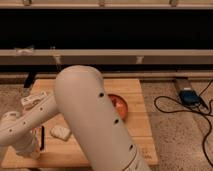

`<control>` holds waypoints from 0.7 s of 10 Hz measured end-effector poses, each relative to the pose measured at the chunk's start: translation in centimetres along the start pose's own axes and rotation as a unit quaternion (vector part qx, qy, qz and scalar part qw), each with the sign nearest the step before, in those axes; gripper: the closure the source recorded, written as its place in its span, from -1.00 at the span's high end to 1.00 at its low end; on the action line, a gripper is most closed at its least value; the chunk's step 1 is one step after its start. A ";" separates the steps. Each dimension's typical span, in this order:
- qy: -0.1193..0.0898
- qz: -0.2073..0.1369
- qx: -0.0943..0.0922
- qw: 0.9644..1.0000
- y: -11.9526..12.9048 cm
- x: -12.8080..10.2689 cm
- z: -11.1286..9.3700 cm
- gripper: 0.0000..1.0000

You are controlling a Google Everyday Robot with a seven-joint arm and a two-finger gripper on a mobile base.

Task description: Push the eraser across the table

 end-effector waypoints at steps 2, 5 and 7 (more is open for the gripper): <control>0.008 0.001 0.002 1.000 0.0 0.8 -0.3 -1.00; 0.022 0.008 0.006 1.000 0.6 2.6 -0.7 -1.00; 0.031 0.015 0.009 0.999 1.4 4.1 -0.8 -1.00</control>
